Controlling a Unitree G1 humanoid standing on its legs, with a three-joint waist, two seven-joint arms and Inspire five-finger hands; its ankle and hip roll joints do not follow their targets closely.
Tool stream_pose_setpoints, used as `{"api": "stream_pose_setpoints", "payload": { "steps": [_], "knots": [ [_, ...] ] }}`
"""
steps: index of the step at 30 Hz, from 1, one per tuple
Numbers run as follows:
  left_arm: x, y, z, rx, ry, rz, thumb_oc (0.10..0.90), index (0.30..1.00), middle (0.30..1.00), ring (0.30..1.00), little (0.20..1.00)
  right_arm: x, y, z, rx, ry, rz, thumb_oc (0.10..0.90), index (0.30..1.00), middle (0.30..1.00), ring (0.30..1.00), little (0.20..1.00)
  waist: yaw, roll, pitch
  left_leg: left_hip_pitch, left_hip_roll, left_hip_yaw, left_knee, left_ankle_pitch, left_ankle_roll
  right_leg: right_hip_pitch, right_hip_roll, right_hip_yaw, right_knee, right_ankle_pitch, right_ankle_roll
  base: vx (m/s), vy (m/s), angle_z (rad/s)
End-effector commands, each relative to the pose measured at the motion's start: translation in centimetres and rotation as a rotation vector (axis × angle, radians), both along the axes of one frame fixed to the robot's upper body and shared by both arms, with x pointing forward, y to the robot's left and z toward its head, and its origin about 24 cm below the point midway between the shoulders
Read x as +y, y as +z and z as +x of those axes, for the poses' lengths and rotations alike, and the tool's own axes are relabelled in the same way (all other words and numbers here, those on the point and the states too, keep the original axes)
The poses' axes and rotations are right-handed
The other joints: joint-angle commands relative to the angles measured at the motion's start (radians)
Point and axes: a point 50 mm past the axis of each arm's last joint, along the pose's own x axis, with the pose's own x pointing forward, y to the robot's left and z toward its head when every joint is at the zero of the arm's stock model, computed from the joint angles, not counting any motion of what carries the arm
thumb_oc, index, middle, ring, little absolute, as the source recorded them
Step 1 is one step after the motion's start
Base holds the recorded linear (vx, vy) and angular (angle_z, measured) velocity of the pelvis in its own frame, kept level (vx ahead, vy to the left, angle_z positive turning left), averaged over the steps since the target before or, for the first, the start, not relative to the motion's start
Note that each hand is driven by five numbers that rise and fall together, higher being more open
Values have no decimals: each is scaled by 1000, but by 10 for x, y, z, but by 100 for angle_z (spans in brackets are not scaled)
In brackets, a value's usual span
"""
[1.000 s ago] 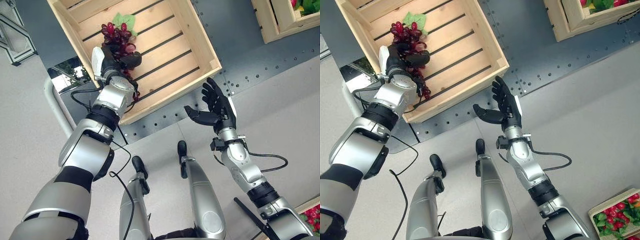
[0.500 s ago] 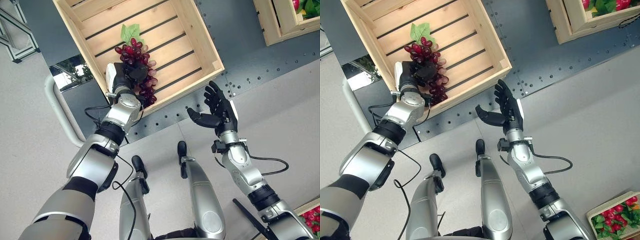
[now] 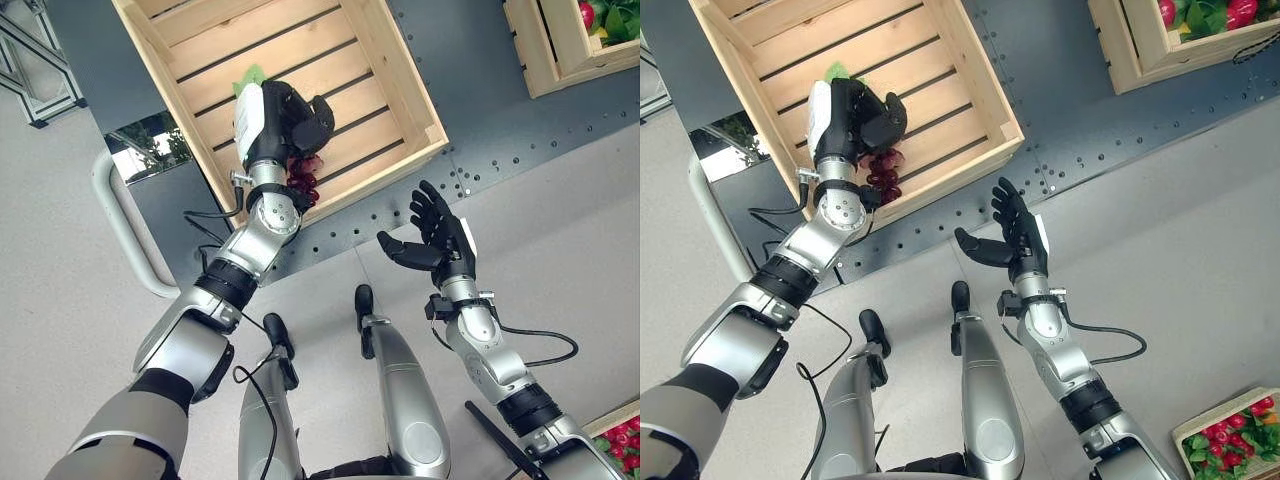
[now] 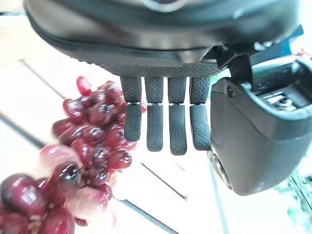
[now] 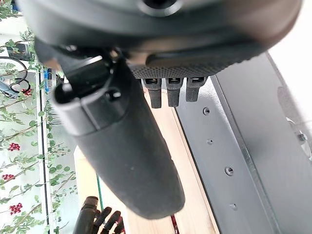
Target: Pick up the fruits from the basket on one side to the basket on the other side
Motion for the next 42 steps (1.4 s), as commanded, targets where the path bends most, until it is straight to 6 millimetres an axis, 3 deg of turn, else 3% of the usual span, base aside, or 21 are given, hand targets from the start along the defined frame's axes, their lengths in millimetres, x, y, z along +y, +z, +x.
{"api": "stream_pose_setpoints", "payload": {
  "steps": [1, 7, 13, 23, 30, 34, 42],
  "knots": [
    [-6, 63, -17, -331, -27, 113, 800, 900, 900, 900, 900, 2, 56, -7, -298, 38, 70, 800, 900, 900, 900, 900, 10, -25, -10, -6, -40, 81, -7, 4, 70, 59, 44, 14, -76, 23, -9, 0, 0, 0],
    [-7, 79, -24, -443, 14, 276, 800, 900, 900, 900, 900, -1, 54, -10, -298, 40, 65, 800, 900, 900, 900, 900, 8, -22, -10, -13, -37, 84, 3, 0, 69, 49, 43, 16, -67, 23, -8, 0, 0, 0],
    [2, 99, -29, -570, 168, 570, 800, 900, 900, 900, 900, -6, 52, -10, -291, 40, 56, 800, 900, 900, 900, 900, 4, -14, -10, -18, -35, 85, 12, -3, 65, 43, 40, 18, -58, 22, -9, 0, 0, 0],
    [64, 115, -21, -526, 668, 1289, 800, 900, 900, 900, 900, -20, 46, -13, -276, 56, 14, 800, 900, 900, 900, 900, -18, 8, -10, -14, -25, 98, 32, -11, 53, 37, 24, 19, -42, 19, -9, 2, 17, -2],
    [78, 104, -15, -457, 662, 1602, 800, 900, 900, 900, 900, -25, 47, -12, -282, 62, -11, 800, 900, 900, 900, 900, -23, 22, -10, -25, -23, 104, 46, -14, 48, 23, 12, 20, -30, 16, -11, 7, 39, -1],
    [88, 86, -10, -355, 586, 1772, 800, 900, 900, 900, 900, -28, 49, -10, -283, 56, -23, 800, 900, 900, 900, 900, -24, 31, -10, -37, -25, 103, 52, -15, 47, 12, 7, 18, -26, 15, -11, 6, 37, 3],
    [76, 62, -9, -411, 352, 1849, 800, 900, 900, 900, 900, -21, 52, -8, -284, 52, -23, 800, 900, 900, 900, 900, -16, 31, -10, -48, -25, 97, 56, -19, 50, 8, 4, 11, -25, 14, -7, 5, 5, 0]
  ]
}}
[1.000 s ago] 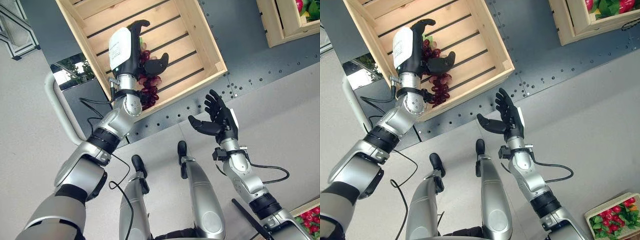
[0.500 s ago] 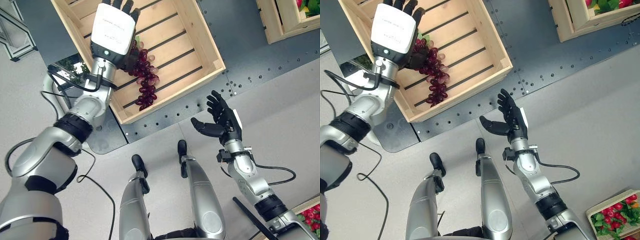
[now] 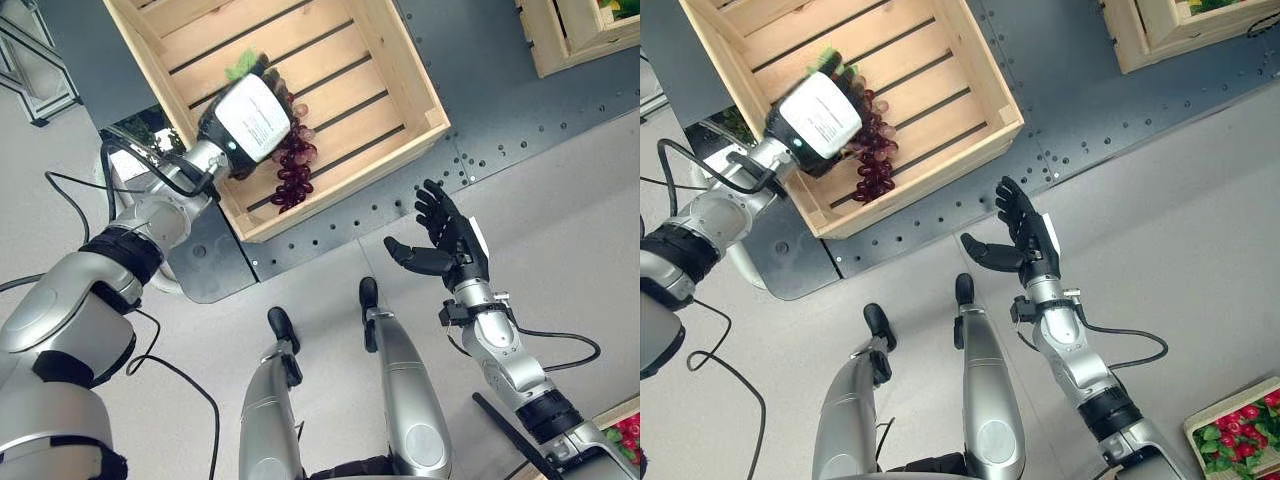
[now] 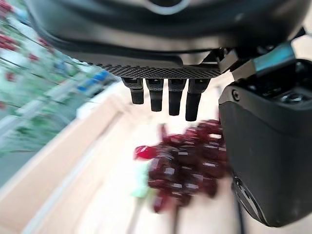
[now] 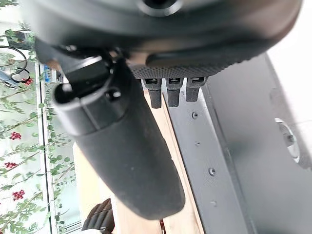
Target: Pick up the fruits from the basket on one side to the basket on the other side
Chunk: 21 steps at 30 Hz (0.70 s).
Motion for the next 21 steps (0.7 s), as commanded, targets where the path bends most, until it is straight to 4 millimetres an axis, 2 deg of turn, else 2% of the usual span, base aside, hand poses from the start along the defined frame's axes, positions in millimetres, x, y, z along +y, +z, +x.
{"api": "stream_pose_setpoints", "payload": {
  "steps": [1, 4, 7, 8, 12, 18, 21],
  "knots": [
    [0, 43, -8, -139, -135, 14, 800, 900, 900, 900, 900, -3, 49, 1, -240, 13, 50, 800, 900, 900, 900, 900, -14, 22, -11, -27, -5, 48, 67, -43, 40, 76, 29, -14, -68, 16, -6, 0, 0, 0],
    [-10, 31, -12, -104, -319, 53, 800, 900, 900, 900, 900, 1, 50, 2, -242, 4, 58, 800, 900, 900, 900, 900, -9, 16, -11, -45, -2, 43, 76, -43, 42, 64, 30, -19, -64, 18, -6, 0, 0, 0],
    [-13, 19, -13, -52, -378, 72, 800, 900, 900, 900, 900, 3, 50, 3, -239, -3, 60, 800, 900, 900, 900, 900, -6, 13, -11, -49, -3, 36, 81, -45, 43, 62, 30, -23, -61, 17, -5, 0, 0, 0],
    [-16, 11, -12, -5, -375, 78, 800, 900, 900, 900, 900, 6, 54, 6, -247, -13, 66, 800, 900, 900, 900, 900, -1, 11, -11, -63, -4, 30, 82, -43, 43, 53, 31, -24, -64, 22, -3, 0, 0, 0],
    [-13, 5, -11, 10, -379, 83, 800, 900, 900, 900, 900, 9, 59, 7, -249, -20, 71, 800, 900, 900, 900, 900, 3, 6, -11, -76, -2, 30, 85, -43, 44, 40, 33, -23, -65, 27, 2, -9, -13, 8],
    [-10, 5, -15, -6, -486, 80, 800, 900, 900, 900, 900, 7, 57, 5, -247, -11, 74, 800, 900, 900, 900, 900, 3, 0, -11, -91, -4, 24, 85, -39, 43, 30, 35, -23, -76, 37, 6, -2, -1, 1],
    [-10, 3, -12, 24, -421, 66, 800, 900, 900, 900, 900, 7, 57, 5, -253, -12, 75, 800, 900, 900, 900, 900, 6, 1, -11, -102, -5, 18, 88, -38, 40, 24, 35, -25, -76, 38, 6, 0, 0, 0]
  ]
}}
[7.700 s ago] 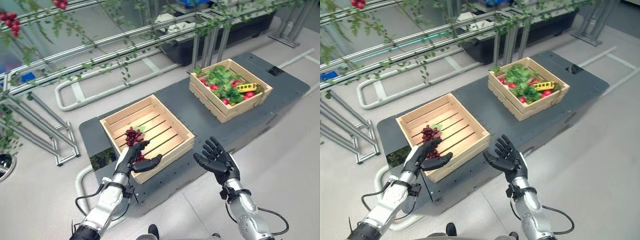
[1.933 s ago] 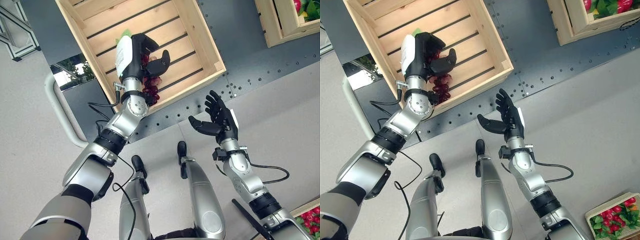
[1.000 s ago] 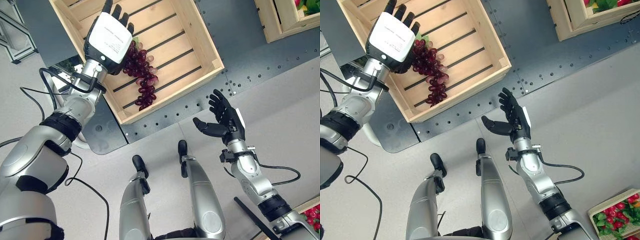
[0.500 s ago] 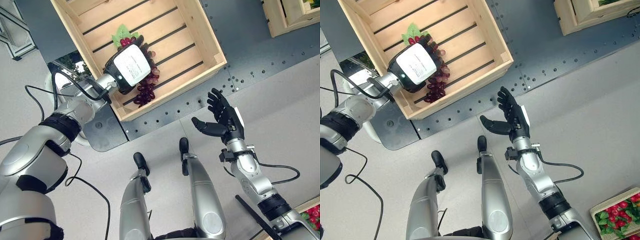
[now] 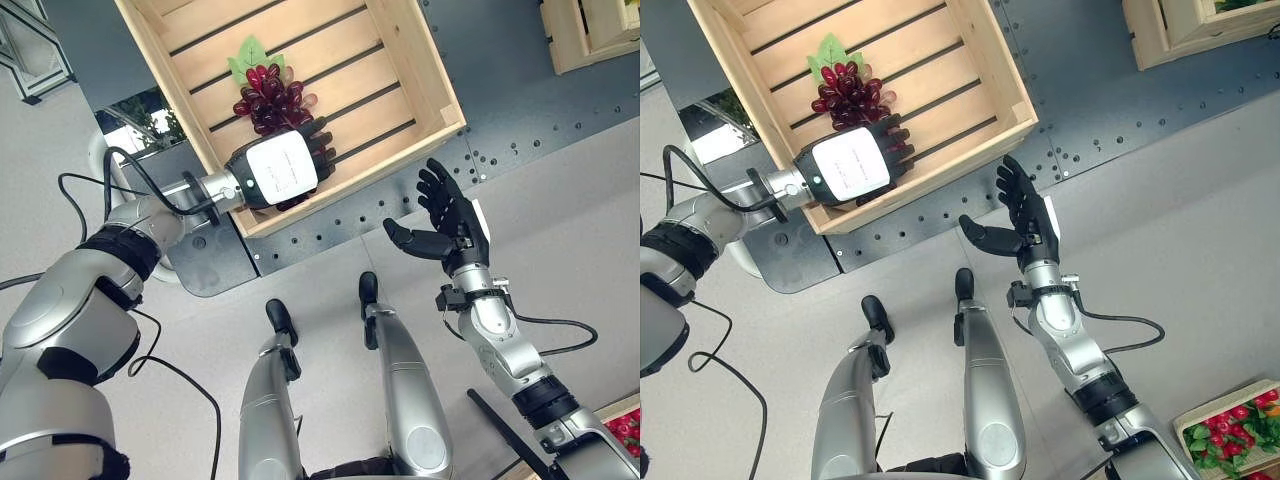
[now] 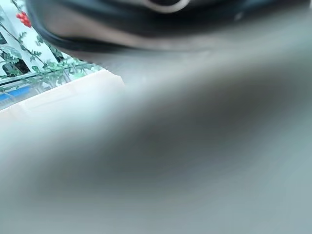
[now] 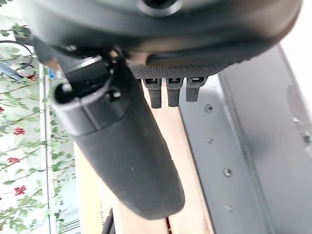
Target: Pick up the fruits from the basket on one side to the basket on the other side
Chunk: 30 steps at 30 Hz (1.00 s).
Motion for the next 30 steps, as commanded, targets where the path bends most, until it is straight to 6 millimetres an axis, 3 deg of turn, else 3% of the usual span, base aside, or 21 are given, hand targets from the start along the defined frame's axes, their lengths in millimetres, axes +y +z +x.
{"api": "stream_pose_setpoints", "payload": {
  "steps": [1, 10, 15, 16, 17, 18, 30],
  "knots": [
    [-9, 24, 0, -71, -26, -66, 800, 900, 900, 900, 900, 1, 41, -3, -203, 9, 62, 800, 900, 900, 900, 900, -5, 1, -11, -43, -8, 35, 68, -36, 36, 59, 35, -8, -74, 36, 5, 0, 0, 0],
    [17, 43, 14, -161, 388, -158, 800, 900, 900, 900, 900, 0, 49, -5, -243, 12, 75, 800, 900, 900, 900, 900, -5, -3, -11, -58, -7, 34, 63, -30, 33, 46, 33, -8, -85, 46, 10, -1, 0, 0],
    [16, 39, 17, -124, 427, -172, 800, 900, 900, 900, 900, 1, 53, -7, -270, 14, 78, 800, 900, 900, 900, 900, -7, -9, -11, -65, -8, 34, 57, -26, 29, 41, 36, -9, -94, 50, 12, 0, 0, 0],
    [15, 39, 17, -116, 427, -177, 756, 834, 834, 834, 834, 1, 54, -7, -277, 14, 80, 800, 900, 900, 900, 900, -7, -12, -11, -66, -8, 33, 55, -26, 29, 41, 36, -10, -96, 51, 12, 0, 0, 0],
    [14, 38, 18, -113, 424, -176, 620, 629, 629, 629, 629, 1, 54, -8, -280, 13, 80, 800, 900, 900, 900, 900, -7, -13, -11, -66, -8, 33, 54, -25, 29, 41, 37, -10, -97, 51, 12, 0, 0, 0],
    [9, 35, 19, -98, 422, -165, 400, 300, 300, 300, 300, 3, 57, -7, -287, 11, 82, 800, 900, 900, 900, 900, -6, -15, -11, -65, -9, 33, 49, -24, 30, 42, 37, -11, -102, 53, 13, 0, 0, 0],
    [-4, 38, 19, -64, 325, -152, 400, 300, 300, 300, 300, 8, 71, -5, -337, 18, 94, 800, 900, 900, 900, 900, -4, -19, -11, -60, -10, 38, 43, -24, 30, 50, 40, -12, -118, 60, 16, 0, 0, 0]
  ]
}}
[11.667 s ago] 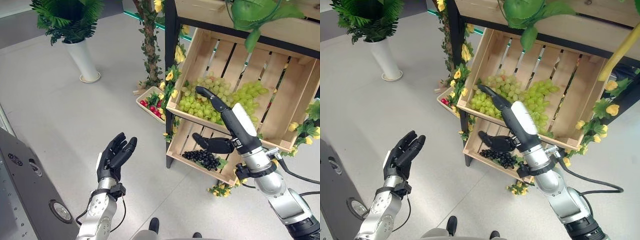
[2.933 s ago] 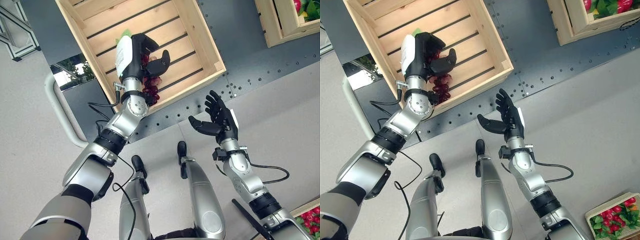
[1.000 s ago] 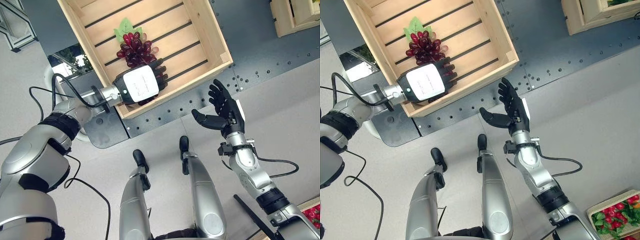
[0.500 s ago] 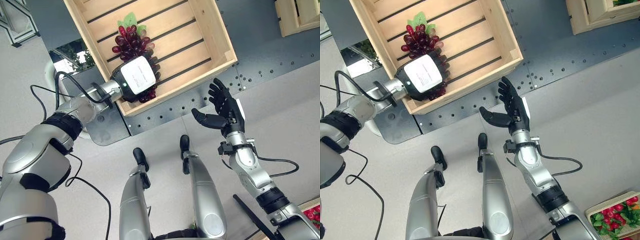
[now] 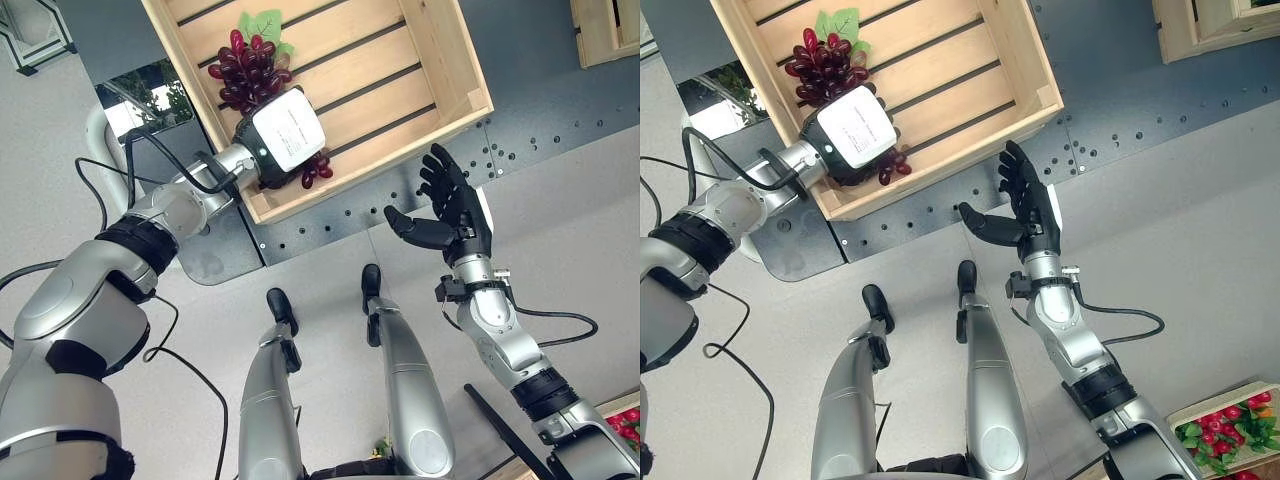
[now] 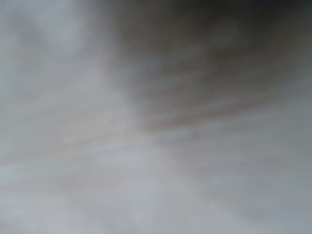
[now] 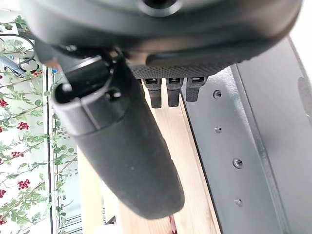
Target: Pick up the fruits from the basket on one side to the basket on the other side
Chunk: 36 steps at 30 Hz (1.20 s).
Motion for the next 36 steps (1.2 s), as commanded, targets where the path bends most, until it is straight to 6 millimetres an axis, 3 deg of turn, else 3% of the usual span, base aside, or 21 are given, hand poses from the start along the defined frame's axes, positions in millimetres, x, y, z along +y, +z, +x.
{"api": "stream_pose_setpoints", "payload": {
  "steps": [1, 7, 12, 17, 18, 21, 28, 36],
  "knots": [
    [20, 15, 3, -41, 47, -37, 400, 300, 300, 300, 300, 3, 52, -12, -274, 35, 74, 800, 900, 900, 900, 900, -27, -19, -10, 0, -10, 42, 19, -22, 20, 83, 40, -8, -91, 32, 6, 0, 0, 0],
    [12, 16, -3, -50, -89, -39, 400, 300, 300, 300, 300, 2, 54, -13, -287, 40, 78, 800, 900, 900, 900, 900, -25, -17, -10, 21, -12, 43, 7, -21, 21, 103, 41, -7, -97, 31, 7, 0, 0, 0],
    [6, 21, -8, -92, -193, -167, 400, 300, 300, 300, 300, 5, 53, -14, -282, 54, 85, 800, 900, 900, 900, 900, -19, -13, -10, 60, -16, 43, -9, -25, 24, 134, 42, -3, -103, 27, 7, 0, 0, 0],
    [5, 39, -27, -214, -475, -609, 400, 300, 300, 300, 300, 6, 50, -16, -282, 49, 80, 800, 900, 900, 900, 900, -1, -12, -10, 148, -20, 36, -19, -39, 28, 215, 44, 2, -108, 13, 6, 0, 0, 0],
    [6, 39, -27, -215, -479, -620, 400, 300, 300, 300, 300, 6, 50, -16, -282, 49, 79, 800, 900, 900, 900, 900, -1, -12, -10, 151, -20, 36, -19, -39, 28, 218, 44, 2, -109, 13, 6, 0, 0, 0],
    [11, 42, -36, -251, -571, -899, 400, 300, 300, 300, 300, 3, 45, -16, -272, 41, 90, 800, 900, 900, 900, 900, 11, -14, -10, 232, -29, 25, -29, -49, 29, 302, 40, -2, -127, 6, 2, 0, 0, 0],
    [23, 44, -44, -232, -607, -1322, 400, 300, 300, 300, 300, 2, 38, -16, -232, 55, 94, 800, 900, 900, 900, 900, 14, -10, -15, 402, -38, 31, -98, -46, 29, 461, 37, 1, -189, 4, 0, 11, 15, -6],
    [49, 28, -49, -220, -662, -1778, 400, 300, 300, 300, 300, -1, 28, -20, -200, 69, 62, 800, 900, 900, 900, 900, 3, 13, -101, 532, -37, 52, -187, -42, 29, 581, 36, -3, -264, -7, -8, 19, 23, -9]
  ]
}}
